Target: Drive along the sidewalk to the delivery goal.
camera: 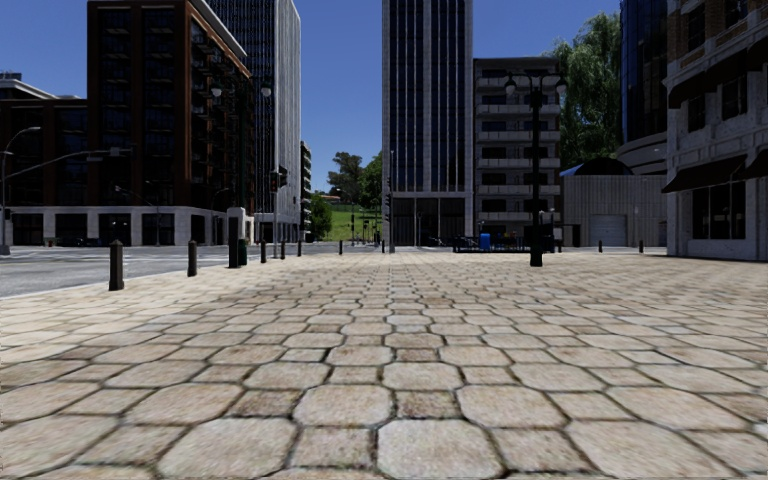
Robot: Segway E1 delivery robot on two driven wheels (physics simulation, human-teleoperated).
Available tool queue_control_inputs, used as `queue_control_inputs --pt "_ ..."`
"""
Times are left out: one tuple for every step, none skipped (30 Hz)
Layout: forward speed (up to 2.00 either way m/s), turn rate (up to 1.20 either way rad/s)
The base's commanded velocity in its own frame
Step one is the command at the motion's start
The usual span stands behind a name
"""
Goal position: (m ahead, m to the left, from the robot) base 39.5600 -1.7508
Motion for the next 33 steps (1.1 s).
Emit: queue_control_inputs --pt "2.00 0.00" --pt "2.00 0.00" --pt "2.00 0.00" --pt "2.00 0.00" --pt "2.00 0.00" --pt "2.00 0.00" --pt "2.00 0.00" --pt "2.00 0.00" --pt "2.00 0.00" --pt "2.00 0.00" --pt "2.00 0.00" --pt "2.00 0.00" --pt "2.00 0.00" --pt "2.00 0.00" --pt "2.00 0.00" --pt "2.00 0.00" --pt "2.00 0.00" --pt "2.00 0.00" --pt "2.00 0.00" --pt "2.00 0.00" --pt "2.00 0.00" --pt "2.00 0.00" --pt "2.00 0.00" --pt "2.00 0.00" --pt "2.00 0.00" --pt "2.00 0.00" --pt "2.00 0.00" --pt "2.00 0.00" --pt "2.00 0.00" --pt "2.00 0.00" --pt "2.00 0.00" --pt "2.00 0.00" --pt "2.00 0.00"
